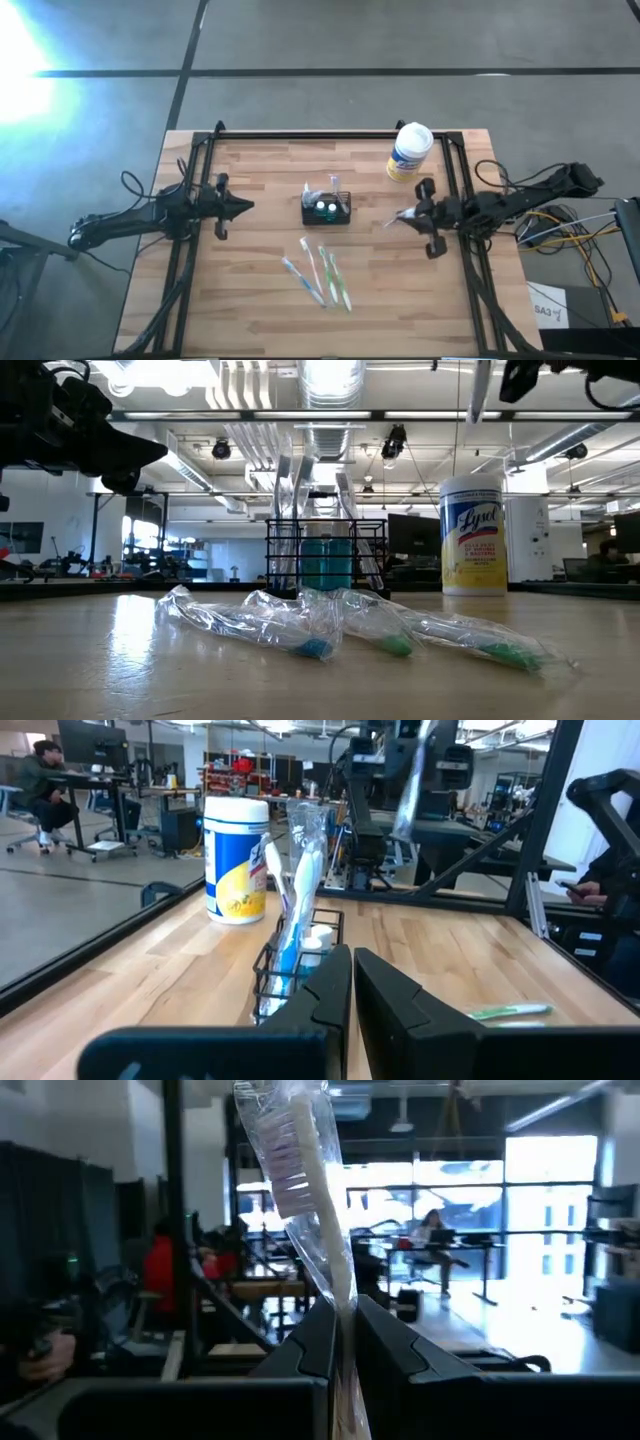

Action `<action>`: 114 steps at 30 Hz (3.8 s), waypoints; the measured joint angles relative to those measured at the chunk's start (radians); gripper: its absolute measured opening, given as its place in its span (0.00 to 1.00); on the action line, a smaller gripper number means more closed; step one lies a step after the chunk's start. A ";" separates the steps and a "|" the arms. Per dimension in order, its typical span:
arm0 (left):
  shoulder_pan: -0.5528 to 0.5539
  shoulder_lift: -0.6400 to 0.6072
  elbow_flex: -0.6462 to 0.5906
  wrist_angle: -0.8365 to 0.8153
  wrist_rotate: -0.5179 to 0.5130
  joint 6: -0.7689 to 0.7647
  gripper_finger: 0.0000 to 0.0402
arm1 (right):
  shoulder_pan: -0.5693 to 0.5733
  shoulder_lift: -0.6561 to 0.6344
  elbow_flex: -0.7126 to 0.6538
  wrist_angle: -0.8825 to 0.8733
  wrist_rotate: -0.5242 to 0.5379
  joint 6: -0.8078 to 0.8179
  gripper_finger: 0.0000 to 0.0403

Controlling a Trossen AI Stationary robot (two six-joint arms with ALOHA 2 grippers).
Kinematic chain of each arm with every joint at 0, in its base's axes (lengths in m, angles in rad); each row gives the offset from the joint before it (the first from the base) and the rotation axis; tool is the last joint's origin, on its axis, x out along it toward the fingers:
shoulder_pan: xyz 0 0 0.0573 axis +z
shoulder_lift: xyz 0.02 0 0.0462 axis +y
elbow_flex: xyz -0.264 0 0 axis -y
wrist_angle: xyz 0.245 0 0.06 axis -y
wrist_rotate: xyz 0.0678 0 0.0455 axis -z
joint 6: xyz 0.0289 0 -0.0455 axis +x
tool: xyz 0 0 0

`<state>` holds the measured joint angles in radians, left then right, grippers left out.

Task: Pick & Place toothbrushing station
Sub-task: Put the purple toothbrush into the black wire organizer

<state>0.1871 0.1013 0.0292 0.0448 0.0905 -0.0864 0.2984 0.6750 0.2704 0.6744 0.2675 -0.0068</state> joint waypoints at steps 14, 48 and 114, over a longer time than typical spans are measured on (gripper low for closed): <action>0.000 0.000 -0.002 -0.002 -0.013 -0.017 0.05 | -0.044 -0.133 -0.147 0.000 0.254 0.010 0.05; 0.000 0.000 -0.002 0.013 -0.040 -0.011 0.05 | -0.450 0.766 0.287 0.257 -0.283 -0.026 0.05; 0.000 0.000 -0.019 0.016 -0.040 -0.015 0.05 | -0.433 1.022 0.207 0.482 -0.109 0.284 0.33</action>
<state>0.1872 0.1017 0.0097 0.0605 0.0509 -0.1017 -0.1349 1.6971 0.4778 1.1567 0.1581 0.2770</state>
